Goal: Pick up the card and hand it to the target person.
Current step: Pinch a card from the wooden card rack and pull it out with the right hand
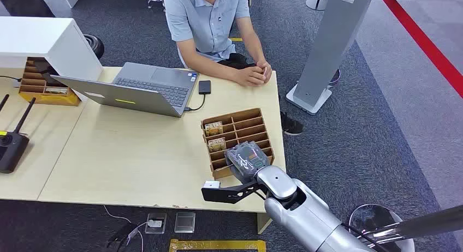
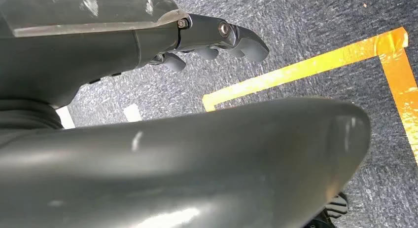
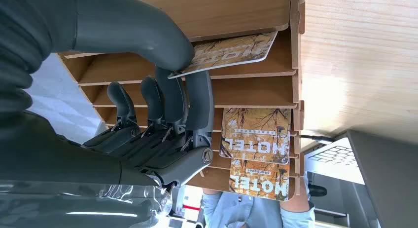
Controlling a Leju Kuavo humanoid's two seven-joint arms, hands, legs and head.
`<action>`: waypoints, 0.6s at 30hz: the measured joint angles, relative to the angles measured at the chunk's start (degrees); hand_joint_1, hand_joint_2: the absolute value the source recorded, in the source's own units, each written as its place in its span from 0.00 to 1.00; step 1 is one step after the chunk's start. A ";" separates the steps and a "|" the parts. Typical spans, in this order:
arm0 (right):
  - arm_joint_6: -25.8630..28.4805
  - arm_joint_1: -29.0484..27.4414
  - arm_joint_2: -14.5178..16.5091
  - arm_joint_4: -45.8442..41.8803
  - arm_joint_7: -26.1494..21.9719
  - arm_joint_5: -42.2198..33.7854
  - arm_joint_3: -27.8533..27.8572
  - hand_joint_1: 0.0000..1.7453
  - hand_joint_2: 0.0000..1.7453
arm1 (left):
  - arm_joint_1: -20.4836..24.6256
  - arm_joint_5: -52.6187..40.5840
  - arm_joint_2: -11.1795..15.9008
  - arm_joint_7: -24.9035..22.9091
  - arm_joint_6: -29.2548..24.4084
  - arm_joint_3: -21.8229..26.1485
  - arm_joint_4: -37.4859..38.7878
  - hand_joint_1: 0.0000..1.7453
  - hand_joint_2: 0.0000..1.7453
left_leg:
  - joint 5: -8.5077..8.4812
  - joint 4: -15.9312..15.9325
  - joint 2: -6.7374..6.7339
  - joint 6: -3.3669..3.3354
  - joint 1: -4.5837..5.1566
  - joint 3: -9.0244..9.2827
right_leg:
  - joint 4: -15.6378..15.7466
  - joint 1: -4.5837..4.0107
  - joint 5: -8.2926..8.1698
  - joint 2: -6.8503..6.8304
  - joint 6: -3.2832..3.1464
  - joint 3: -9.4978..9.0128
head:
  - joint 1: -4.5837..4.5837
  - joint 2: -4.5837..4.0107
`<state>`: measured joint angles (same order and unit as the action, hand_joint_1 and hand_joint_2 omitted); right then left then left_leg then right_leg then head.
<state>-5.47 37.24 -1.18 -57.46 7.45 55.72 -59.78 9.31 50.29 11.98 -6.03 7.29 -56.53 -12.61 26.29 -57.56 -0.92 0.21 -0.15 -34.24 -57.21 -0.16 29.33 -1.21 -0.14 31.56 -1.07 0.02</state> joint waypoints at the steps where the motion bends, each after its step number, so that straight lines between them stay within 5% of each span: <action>1: -0.02 0.00 0.00 0.00 0.00 -0.01 0.00 0.78 1.00 | 0.00 0.00 0.00 0.00 0.00 0.00 0.00 0.00 0.00 | 0.00 0.00 0.00 0.00 0.00 0.00 | 0.00 0.00 0.00 0.00 0.00 0.00 | 0.00 0.00; 5: -0.16 0.00 0.00 0.00 0.00 -0.10 0.00 0.80 1.00 | 0.00 -0.01 0.00 0.00 0.01 0.01 0.00 0.00 0.00 | 0.00 0.00 0.00 0.00 0.00 0.00 | 0.00 0.00 0.00 0.00 0.00 0.00 | 0.00 0.00; 9: -0.24 -0.01 0.00 0.01 0.00 -0.32 -0.01 0.82 1.00 | 0.01 -0.01 0.00 0.07 0.33 0.01 0.00 0.00 1.00 | 0.00 0.00 0.00 0.00 0.00 0.00 | 0.00 0.00 0.00 0.00 0.00 0.00 | 0.00 0.00; 18: -0.25 -0.01 0.00 0.01 0.00 -0.55 0.00 0.84 1.00 | 0.00 -0.02 0.00 1.15 1.05 0.01 0.00 0.00 1.00 | 0.00 0.00 0.00 0.00 0.00 0.00 | 0.00 0.00 0.00 0.00 0.00 0.00 | 0.01 0.01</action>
<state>-5.73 37.23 -1.18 -57.46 7.45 55.18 -59.78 9.31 50.28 11.98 -4.88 8.34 -56.52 -12.61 26.29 -57.56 -0.92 0.21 -0.15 -34.24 -57.21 -0.16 29.33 -1.21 -0.14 31.56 -1.07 0.03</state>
